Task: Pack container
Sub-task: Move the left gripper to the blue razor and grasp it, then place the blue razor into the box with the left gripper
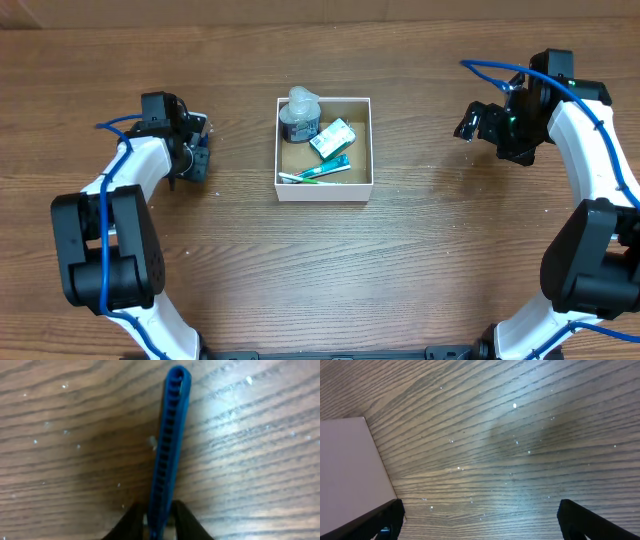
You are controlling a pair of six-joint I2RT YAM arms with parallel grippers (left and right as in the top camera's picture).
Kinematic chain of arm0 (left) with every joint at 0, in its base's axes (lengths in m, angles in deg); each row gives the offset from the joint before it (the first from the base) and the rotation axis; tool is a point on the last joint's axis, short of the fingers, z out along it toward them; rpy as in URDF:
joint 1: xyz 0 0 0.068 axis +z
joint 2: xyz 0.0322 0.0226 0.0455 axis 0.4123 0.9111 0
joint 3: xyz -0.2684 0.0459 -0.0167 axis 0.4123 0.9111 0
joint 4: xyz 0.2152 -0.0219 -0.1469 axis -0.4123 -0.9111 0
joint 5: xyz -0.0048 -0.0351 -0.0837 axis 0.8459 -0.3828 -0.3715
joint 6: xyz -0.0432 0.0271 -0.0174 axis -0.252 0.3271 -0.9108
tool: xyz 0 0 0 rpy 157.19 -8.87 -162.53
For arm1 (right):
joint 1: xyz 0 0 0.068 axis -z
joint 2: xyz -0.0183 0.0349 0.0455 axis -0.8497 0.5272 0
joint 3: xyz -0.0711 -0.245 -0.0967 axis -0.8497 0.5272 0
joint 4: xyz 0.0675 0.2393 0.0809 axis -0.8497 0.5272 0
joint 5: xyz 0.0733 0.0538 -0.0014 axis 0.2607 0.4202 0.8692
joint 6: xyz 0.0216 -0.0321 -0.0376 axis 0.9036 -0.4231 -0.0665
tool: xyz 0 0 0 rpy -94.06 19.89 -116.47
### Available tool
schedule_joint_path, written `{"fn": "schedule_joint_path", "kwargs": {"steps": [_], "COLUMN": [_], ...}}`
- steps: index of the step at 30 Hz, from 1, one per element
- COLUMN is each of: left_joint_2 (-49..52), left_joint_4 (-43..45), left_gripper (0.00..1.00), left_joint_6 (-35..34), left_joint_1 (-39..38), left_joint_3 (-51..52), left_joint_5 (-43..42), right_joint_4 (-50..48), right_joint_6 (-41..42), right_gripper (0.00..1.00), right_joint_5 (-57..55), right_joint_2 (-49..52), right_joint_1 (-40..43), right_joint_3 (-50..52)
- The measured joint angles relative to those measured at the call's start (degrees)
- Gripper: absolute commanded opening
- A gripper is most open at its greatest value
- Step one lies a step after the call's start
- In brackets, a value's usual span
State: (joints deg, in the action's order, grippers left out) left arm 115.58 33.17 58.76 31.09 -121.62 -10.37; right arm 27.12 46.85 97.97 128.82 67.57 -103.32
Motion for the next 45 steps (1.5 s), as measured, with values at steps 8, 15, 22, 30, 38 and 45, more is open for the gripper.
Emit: {"fn": "schedule_joint_path", "kwargs": {"steps": [8, 15, 22, 30, 38, 45], "left_joint_2": [0.9, 5.8, 6.0, 6.1, 6.1, 6.3], "left_joint_4": [-1.2, -20.2, -38.4, -53.7, -50.8, -41.6], "left_gripper": [0.04, 0.04, 0.04, 0.04, 0.04, 0.82], "left_joint_6": [-2.6, -4.4, -4.0, 14.0, 28.2, 31.8], "left_joint_1": [-0.3, -2.4, -8.2, -23.1, -29.5, -30.0], "left_joint_3": [-1.6, -18.3, -46.0, -63.5, -57.2, -42.4], "left_joint_5": [0.1, -1.0, -2.8, -11.2, -12.2, -12.9], "right_joint_4": [0.0, 0.0, 0.0, 0.0, 0.0, 0.0], "right_joint_6": [0.0, 0.0, 0.0, 0.0, 0.0, 0.0], "right_gripper": [1.0, 1.0, 1.0, 1.0, 1.0, 1.0], "right_joint_5": [0.0, 0.0, 0.0, 0.0, 0.0, 0.0], "right_joint_2": [0.0, 0.0, 0.0, 0.0, 0.0, 0.0], "right_joint_1": [0.0, 0.0, 0.0, 0.0, 0.0, 0.0], "right_joint_3": [0.0, 0.0, 0.0, 0.0, 0.0, 0.0]}}
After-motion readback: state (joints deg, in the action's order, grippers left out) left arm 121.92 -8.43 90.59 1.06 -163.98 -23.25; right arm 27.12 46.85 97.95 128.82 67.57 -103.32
